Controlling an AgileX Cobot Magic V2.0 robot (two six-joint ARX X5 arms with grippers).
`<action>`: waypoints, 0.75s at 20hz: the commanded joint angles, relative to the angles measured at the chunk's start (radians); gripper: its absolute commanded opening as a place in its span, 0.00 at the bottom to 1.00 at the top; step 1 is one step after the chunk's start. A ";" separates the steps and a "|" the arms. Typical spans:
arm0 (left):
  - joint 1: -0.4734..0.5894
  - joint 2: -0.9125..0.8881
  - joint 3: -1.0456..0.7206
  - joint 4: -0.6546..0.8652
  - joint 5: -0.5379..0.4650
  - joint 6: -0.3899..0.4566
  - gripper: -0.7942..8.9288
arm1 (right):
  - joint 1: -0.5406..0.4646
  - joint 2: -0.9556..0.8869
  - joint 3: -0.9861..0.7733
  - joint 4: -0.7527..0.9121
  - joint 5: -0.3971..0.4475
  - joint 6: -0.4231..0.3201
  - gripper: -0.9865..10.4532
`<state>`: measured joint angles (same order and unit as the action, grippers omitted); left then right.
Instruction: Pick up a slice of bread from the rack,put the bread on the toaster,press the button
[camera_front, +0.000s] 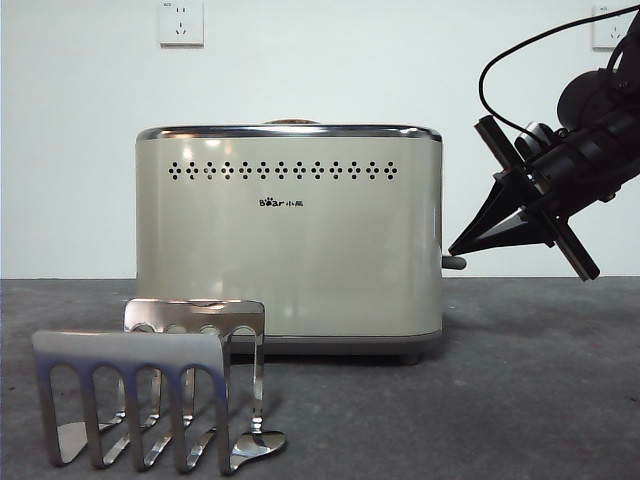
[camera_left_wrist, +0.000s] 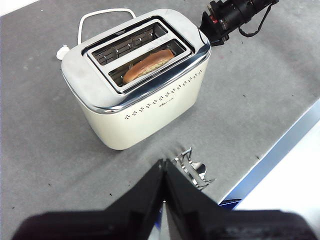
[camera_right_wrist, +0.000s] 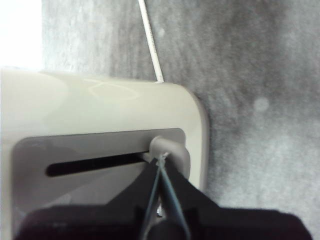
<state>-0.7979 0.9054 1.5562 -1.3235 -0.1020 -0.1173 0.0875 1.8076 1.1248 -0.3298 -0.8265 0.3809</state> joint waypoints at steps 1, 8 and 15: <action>-0.002 -0.004 -0.005 0.003 -0.003 -0.010 0.07 | 0.003 0.071 -0.031 -0.060 0.074 -0.018 0.08; -0.002 -0.004 -0.005 0.003 -0.003 -0.010 0.07 | 0.003 0.087 -0.031 -0.080 0.067 -0.031 0.08; -0.002 -0.002 -0.005 0.003 -0.003 -0.009 0.07 | 0.003 0.086 -0.021 -0.064 0.055 -0.038 0.08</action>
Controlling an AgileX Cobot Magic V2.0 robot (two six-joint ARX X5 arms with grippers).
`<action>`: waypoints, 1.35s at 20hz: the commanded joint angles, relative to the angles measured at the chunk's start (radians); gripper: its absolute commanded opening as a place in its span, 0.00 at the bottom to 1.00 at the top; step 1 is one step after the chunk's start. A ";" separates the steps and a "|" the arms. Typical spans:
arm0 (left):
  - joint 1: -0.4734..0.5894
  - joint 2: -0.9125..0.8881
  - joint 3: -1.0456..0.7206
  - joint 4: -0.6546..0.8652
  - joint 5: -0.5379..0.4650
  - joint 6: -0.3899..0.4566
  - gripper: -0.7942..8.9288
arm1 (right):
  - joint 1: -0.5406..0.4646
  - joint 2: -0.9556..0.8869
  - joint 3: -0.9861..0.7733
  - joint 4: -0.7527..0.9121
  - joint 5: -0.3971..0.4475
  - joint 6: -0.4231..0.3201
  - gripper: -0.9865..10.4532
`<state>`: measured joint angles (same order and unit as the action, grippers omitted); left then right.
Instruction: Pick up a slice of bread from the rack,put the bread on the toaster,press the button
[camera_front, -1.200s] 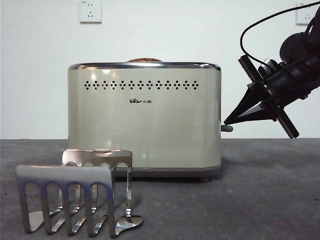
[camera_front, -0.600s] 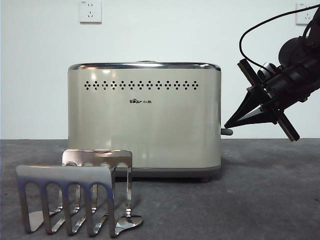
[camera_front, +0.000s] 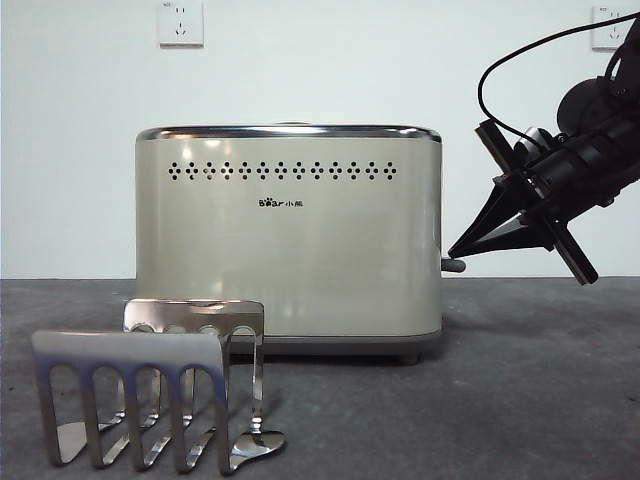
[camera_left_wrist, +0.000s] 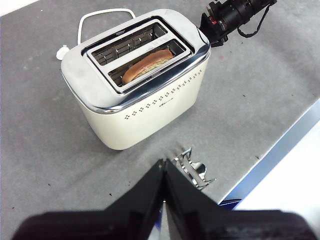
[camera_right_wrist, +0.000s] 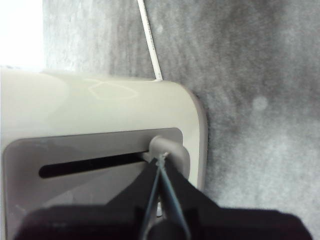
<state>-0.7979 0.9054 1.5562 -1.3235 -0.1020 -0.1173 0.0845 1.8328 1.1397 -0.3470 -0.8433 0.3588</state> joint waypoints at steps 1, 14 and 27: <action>-0.002 -0.002 -0.005 0.003 -0.003 -0.009 0.07 | 0.006 0.061 -0.029 -0.047 0.068 -0.016 0.08; -0.002 -0.002 -0.005 0.003 -0.003 -0.009 0.07 | 0.006 -0.003 0.018 -0.051 0.032 -0.035 0.08; -0.002 -0.002 -0.005 0.003 -0.003 -0.002 0.07 | 0.006 -0.430 0.019 -0.223 0.045 -0.174 0.08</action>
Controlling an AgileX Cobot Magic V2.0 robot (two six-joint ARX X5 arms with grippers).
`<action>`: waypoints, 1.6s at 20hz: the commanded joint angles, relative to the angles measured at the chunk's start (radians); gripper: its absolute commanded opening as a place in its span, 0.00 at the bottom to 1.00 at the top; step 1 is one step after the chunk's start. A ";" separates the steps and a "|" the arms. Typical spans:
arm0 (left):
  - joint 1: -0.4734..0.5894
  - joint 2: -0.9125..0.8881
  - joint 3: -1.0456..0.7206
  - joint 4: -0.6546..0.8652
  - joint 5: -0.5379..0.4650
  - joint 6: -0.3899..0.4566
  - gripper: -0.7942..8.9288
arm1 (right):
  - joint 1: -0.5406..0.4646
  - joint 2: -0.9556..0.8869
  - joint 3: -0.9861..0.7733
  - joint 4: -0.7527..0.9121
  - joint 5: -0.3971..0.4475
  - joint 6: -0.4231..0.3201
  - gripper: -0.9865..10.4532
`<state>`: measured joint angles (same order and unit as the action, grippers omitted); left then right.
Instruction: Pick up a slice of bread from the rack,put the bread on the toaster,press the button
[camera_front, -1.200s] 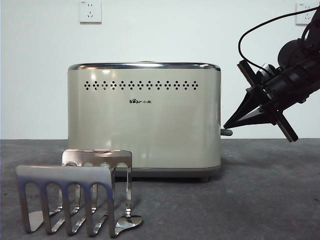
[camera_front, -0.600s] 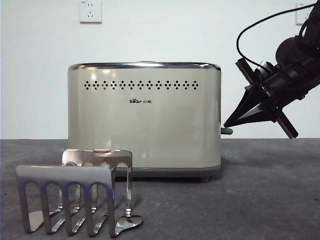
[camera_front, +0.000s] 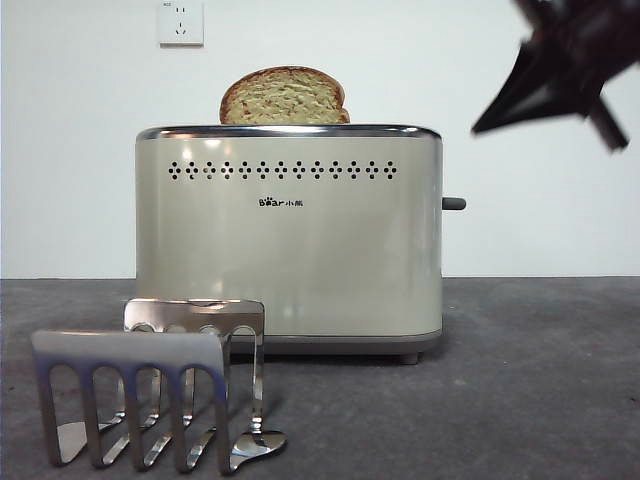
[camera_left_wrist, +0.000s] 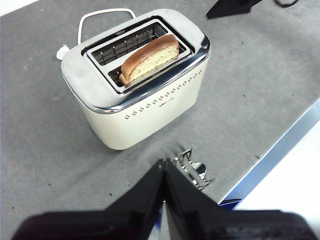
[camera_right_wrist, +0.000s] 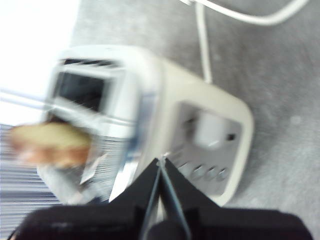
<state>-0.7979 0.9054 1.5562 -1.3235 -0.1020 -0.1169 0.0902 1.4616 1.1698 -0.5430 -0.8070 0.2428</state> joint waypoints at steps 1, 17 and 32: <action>-0.002 -0.002 -0.005 0.003 -0.003 -0.003 0.08 | 0.001 -0.111 -0.011 -0.055 0.029 -0.085 0.08; -0.002 0.088 -0.005 0.004 -0.003 -0.003 0.08 | 0.001 -0.648 -0.011 -0.206 0.483 -0.334 0.09; 0.142 0.222 -0.014 0.044 0.020 0.117 0.08 | 0.001 -0.529 -0.011 -0.465 0.581 -0.334 0.09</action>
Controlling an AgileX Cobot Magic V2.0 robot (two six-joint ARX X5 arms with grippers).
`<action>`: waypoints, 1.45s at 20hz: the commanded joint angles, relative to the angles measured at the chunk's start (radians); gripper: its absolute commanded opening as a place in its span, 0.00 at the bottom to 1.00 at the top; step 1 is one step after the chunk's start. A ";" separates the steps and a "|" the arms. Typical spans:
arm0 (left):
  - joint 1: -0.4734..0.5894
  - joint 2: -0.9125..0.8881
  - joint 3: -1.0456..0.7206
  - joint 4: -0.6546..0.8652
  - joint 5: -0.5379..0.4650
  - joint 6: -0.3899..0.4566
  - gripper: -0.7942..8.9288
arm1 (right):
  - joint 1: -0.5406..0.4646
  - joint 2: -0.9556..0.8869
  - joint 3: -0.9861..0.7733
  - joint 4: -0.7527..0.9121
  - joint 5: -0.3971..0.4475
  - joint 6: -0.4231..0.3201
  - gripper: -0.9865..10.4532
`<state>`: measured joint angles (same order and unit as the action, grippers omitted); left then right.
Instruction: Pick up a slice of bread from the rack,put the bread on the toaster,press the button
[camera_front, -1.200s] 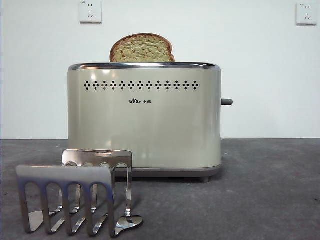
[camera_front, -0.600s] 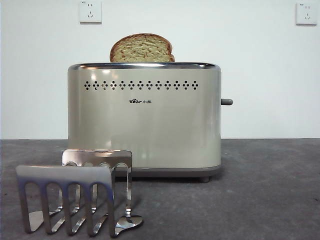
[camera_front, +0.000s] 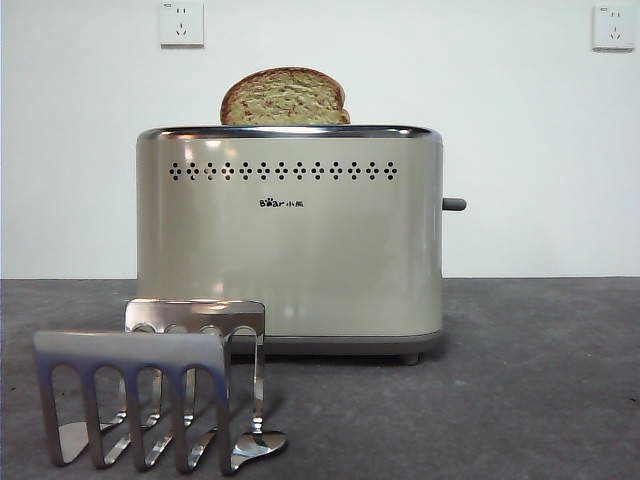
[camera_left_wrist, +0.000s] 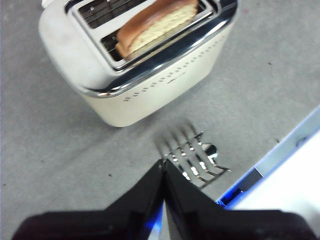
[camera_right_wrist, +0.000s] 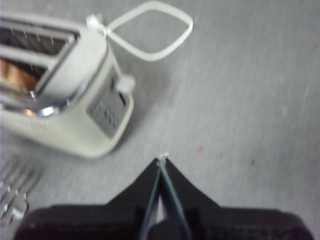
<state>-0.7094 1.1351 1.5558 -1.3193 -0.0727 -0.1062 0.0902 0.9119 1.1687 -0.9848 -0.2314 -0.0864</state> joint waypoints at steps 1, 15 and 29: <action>0.115 -0.032 -0.045 0.114 0.004 0.149 0.08 | 0.001 0.039 -0.010 -0.050 0.005 -0.005 0.09; 0.612 -0.949 -1.466 1.437 0.077 0.111 0.08 | 0.001 0.185 -0.010 -0.086 0.016 -0.005 0.09; 0.667 -1.131 -1.548 1.146 0.081 0.174 0.08 | 0.001 0.185 -0.010 -0.086 0.024 -0.005 0.09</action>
<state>-0.0460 0.0063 0.0181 -0.1795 0.0063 0.0780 0.0902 1.0958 1.1683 -1.0760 -0.2089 -0.0868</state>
